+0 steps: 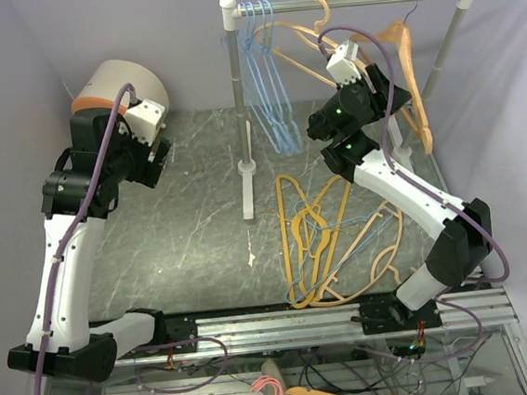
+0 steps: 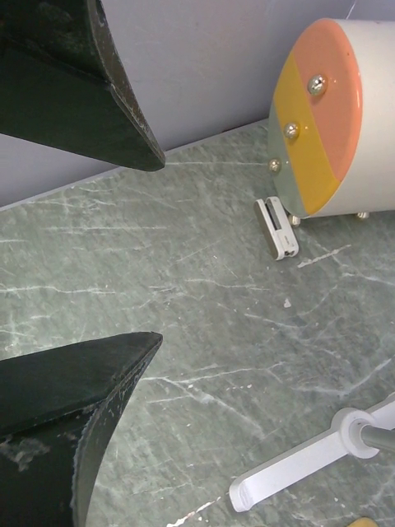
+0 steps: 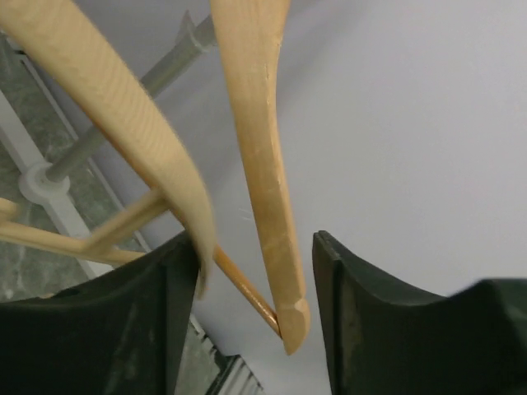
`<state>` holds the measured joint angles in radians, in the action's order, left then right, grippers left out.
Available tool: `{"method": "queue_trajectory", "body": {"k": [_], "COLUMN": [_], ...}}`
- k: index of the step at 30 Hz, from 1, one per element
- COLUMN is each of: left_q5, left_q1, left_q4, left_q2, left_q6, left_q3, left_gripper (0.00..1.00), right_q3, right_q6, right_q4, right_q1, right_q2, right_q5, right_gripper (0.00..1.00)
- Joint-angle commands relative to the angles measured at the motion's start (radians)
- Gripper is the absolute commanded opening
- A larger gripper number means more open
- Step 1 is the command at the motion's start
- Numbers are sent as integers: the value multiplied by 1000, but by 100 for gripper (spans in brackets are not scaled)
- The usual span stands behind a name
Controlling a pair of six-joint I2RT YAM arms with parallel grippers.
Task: Organize the hangers
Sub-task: Place the hanger at the clothesline.
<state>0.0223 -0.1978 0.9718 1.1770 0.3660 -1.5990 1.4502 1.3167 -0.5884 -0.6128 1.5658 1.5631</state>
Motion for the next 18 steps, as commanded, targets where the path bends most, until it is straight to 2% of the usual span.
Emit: {"method": "queue_trajectory", "body": {"k": [1,3,6,10,12,13,16,17,18], "left_q5": [20,22,22,18,1,-15,-71,-100,-144], "left_q1": [8,8,9,15,15,15,15,15,15], "left_q4": [-1,-5,-20,-26,-8,7,32,42,58], "left_q2": [-19,-19,-22,-33,-41,-44,-65,-74,-81], "left_q6": [-4,-6,-12,-8,12,17,35,42,62], "left_q3": [17,24,45,89,132,155,248,273,289], "left_gripper": [90,90,91,92,92,92,92,92,92], "right_q3": [-27,-43,-41,-23,-34,-43,-26,4,12], "right_q6": [54,93,140,182,233,276,692,741,707], "right_q4": [-132,-207,-292,-366,-458,-580,-1141,-1208,-1187], "right_q1": [-23,-58,-157,-404,-610,-701,-944,-1022,-1094], "right_q2": [-70,-108,-167,-237,-272,-287,-298,-311,-340], "right_q5": [129,134,147,174,176,176,176,176,176], "right_gripper": [66,84,96,97,97,97,98,98,96]}}
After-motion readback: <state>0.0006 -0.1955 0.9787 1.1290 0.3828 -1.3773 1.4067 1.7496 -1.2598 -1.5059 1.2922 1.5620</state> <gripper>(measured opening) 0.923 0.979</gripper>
